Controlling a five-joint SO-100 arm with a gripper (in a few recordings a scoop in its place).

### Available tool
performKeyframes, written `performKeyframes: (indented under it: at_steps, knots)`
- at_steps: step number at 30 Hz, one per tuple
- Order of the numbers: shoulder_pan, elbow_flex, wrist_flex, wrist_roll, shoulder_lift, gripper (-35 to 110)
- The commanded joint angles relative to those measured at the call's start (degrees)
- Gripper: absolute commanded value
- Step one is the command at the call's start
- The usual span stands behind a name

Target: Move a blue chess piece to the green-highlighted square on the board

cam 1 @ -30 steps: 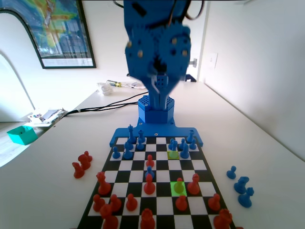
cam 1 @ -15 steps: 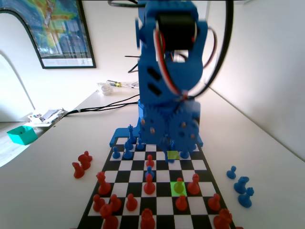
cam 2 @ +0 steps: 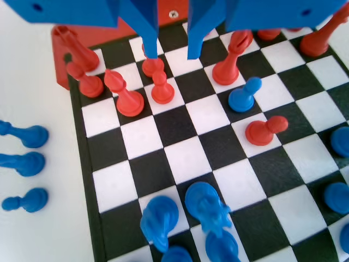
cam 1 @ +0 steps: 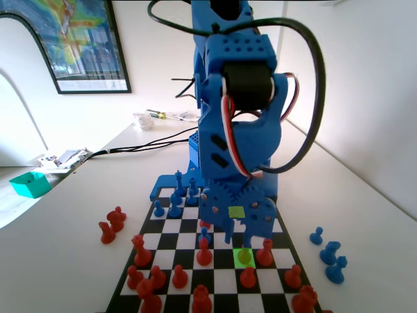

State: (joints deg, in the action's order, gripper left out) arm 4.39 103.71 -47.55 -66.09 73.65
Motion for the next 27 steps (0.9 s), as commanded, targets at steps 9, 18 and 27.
performKeyframes:
  at_steps: [9, 18, 27]
  knots:
    - [2.5, -0.9, 1.9, -0.1, -1.0, 12]
    - [2.7, -1.0, 2.7, -0.3, -2.5, 12]
    - [2.9, -1.6, 3.2, -0.3, -4.7, 12]
